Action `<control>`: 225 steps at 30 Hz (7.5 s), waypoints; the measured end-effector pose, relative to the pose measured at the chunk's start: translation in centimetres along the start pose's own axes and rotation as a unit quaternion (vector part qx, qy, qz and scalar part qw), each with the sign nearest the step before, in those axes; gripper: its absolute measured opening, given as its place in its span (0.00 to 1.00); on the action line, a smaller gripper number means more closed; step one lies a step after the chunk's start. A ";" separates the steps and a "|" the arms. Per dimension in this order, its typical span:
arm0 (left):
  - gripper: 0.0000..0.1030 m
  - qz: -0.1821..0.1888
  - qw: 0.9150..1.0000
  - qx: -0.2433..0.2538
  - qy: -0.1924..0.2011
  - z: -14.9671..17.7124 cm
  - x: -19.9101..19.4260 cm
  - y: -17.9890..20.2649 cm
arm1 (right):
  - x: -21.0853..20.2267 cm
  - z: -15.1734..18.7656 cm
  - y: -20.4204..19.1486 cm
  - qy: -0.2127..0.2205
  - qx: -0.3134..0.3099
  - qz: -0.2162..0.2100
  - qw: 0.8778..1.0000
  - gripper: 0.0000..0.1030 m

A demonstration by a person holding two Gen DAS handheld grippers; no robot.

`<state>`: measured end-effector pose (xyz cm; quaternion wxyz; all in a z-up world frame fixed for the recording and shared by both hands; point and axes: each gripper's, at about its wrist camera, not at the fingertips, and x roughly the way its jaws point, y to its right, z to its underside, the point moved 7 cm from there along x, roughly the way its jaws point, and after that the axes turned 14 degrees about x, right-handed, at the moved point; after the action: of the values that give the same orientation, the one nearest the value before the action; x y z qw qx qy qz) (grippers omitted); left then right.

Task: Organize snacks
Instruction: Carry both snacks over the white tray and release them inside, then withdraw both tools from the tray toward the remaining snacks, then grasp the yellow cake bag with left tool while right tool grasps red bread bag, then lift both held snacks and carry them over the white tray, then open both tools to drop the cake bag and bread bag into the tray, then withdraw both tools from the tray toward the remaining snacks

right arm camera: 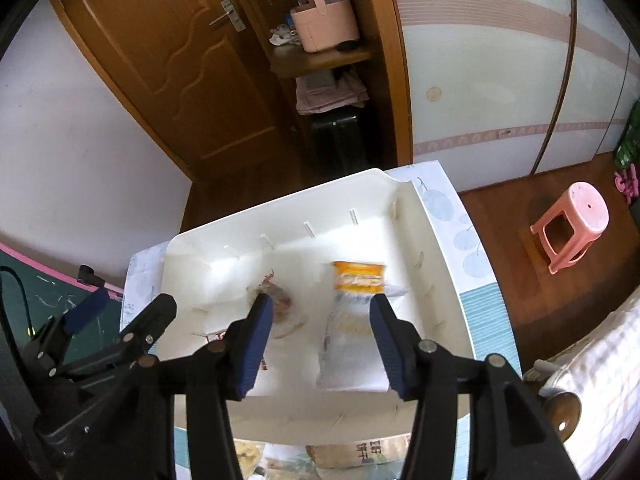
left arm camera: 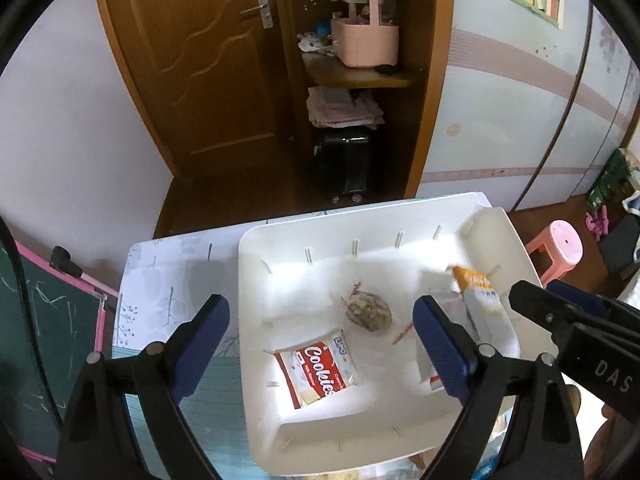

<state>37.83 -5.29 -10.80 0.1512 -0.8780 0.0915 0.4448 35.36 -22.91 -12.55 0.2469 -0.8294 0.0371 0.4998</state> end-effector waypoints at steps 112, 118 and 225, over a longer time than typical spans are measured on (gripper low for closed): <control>1.00 0.169 0.966 0.163 -0.110 31.3 -4.8 15.7 | -0.9 31.2 12.0 -0.087 -0.172 0.073 0.979 0.63; 1.00 0.133 0.942 0.281 -0.126 32.9 -4.2 18.8 | -1.2 31.0 12.3 -0.081 -0.178 0.064 0.979 0.58; 1.00 0.048 0.998 0.028 0.000 6.9 -4.6 2.3 | -6.4 10.4 0.0 0.080 -0.159 0.017 0.984 0.83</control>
<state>29.28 -4.93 -11.32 0.1543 -0.8679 0.1457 0.4490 23.75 -19.44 -11.01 0.1001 -0.8947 -0.0092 0.4351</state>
